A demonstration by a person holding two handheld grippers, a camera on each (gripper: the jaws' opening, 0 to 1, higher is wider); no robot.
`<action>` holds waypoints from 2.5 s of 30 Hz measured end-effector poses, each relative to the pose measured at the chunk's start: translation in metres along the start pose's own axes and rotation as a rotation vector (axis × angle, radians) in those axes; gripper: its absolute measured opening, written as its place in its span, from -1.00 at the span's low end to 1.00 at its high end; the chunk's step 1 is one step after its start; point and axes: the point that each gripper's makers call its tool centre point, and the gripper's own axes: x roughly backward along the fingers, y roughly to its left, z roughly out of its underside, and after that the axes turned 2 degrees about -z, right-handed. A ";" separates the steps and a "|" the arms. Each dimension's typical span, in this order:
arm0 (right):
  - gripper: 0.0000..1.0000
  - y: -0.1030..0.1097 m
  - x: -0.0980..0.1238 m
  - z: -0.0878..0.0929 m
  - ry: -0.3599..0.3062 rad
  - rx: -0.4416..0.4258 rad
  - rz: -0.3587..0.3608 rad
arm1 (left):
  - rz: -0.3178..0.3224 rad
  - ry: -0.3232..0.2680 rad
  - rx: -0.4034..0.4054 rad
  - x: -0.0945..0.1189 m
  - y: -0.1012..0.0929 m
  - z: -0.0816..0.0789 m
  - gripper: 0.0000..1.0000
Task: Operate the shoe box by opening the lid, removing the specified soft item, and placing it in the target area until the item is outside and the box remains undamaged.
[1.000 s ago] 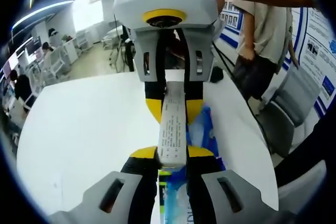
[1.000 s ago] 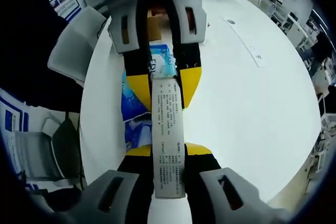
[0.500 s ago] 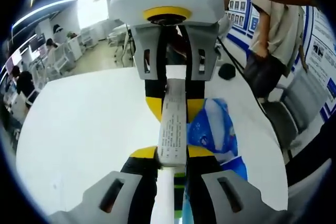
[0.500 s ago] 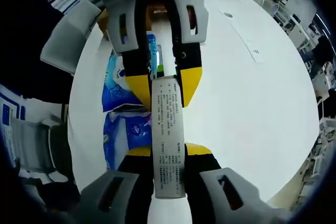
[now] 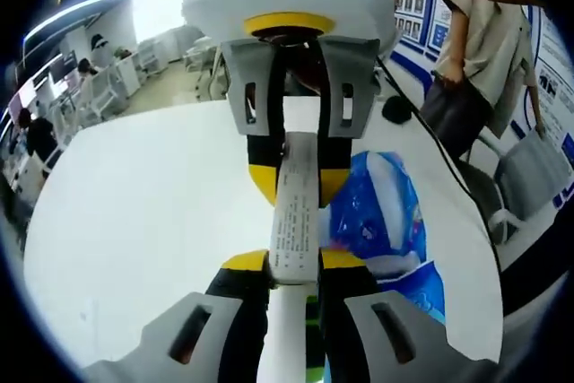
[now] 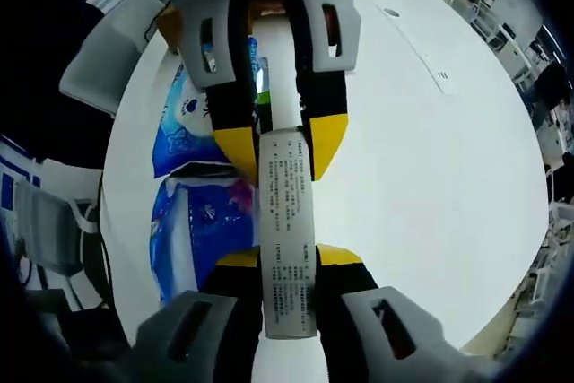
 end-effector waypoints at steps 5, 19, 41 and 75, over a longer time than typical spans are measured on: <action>-0.62 0.000 -0.007 0.004 -0.001 -0.003 -0.001 | 0.005 0.006 0.004 -0.006 0.000 0.005 -0.65; -0.61 -0.010 -0.020 0.020 0.034 -0.010 0.006 | -0.004 -0.008 0.031 -0.018 0.002 0.007 -0.63; -0.53 -0.008 0.012 0.012 -0.018 -0.047 0.033 | -0.002 -0.069 0.018 0.006 -0.011 -0.020 -0.50; -0.58 0.073 0.083 -0.067 -0.163 -0.105 0.182 | -0.077 -0.159 0.002 0.109 -0.055 -0.023 -0.48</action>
